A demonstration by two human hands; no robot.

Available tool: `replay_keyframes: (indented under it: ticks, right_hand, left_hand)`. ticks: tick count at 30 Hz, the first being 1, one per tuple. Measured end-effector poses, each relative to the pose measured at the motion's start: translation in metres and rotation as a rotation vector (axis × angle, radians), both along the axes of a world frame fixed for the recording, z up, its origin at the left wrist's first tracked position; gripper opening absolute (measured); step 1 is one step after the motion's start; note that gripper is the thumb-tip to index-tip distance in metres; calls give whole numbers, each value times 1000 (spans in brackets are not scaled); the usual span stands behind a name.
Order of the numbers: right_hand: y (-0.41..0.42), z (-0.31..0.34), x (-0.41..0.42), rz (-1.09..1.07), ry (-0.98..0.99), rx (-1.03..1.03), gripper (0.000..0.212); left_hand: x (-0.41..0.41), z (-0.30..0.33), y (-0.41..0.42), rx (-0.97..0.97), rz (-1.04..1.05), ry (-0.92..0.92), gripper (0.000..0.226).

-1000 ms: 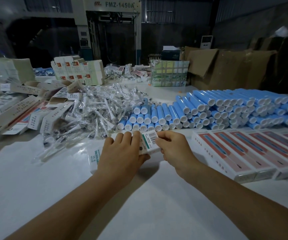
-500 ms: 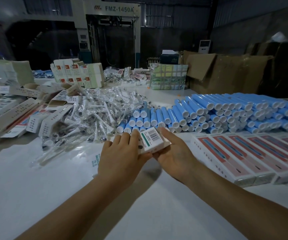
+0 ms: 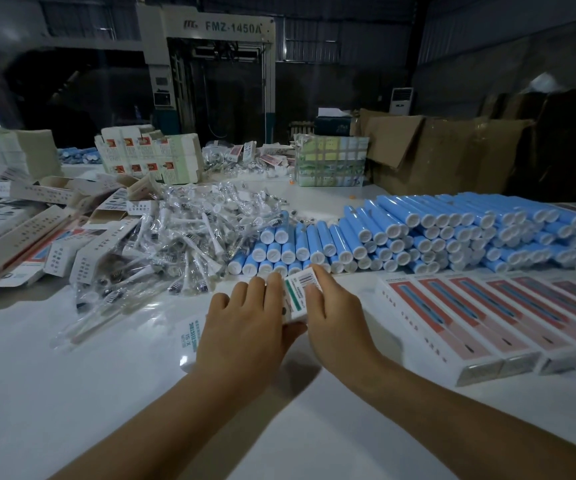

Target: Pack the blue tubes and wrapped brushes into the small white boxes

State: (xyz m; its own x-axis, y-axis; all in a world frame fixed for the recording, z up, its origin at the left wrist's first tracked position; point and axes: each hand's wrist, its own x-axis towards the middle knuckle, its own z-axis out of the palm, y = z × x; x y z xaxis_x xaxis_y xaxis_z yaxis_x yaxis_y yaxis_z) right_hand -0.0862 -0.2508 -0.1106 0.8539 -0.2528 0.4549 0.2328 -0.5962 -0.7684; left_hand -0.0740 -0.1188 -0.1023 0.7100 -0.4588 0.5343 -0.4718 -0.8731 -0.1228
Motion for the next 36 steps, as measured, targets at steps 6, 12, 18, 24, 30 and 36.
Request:
replay_keyframes:
  ticks: [6, 12, 18, 24, 30, 36]
  right_hand:
    - [2, 1, -1, 92, 95, 226, 43]
    - [-3, 13, 7, 235, 290, 933, 23]
    - [-6, 14, 6, 266, 288, 977, 26]
    - [-11, 16, 6, 357, 284, 1097, 25]
    - [-13, 11, 8, 386, 281, 1152, 26]
    - [-17, 11, 10, 418, 263, 1147, 28]
  left_hand:
    - [-5, 3, 2, 46, 22, 32, 73]
    - [-1, 1, 2, 55, 51, 43, 65]
    - [4, -4, 5, -5, 14, -73, 63]
    - [3, -3, 7, -13, -11, -88, 64]
    - [2, -4, 7, 2, -18, -124, 66]
    - [1, -5, 6, 2, 10, -120, 67]
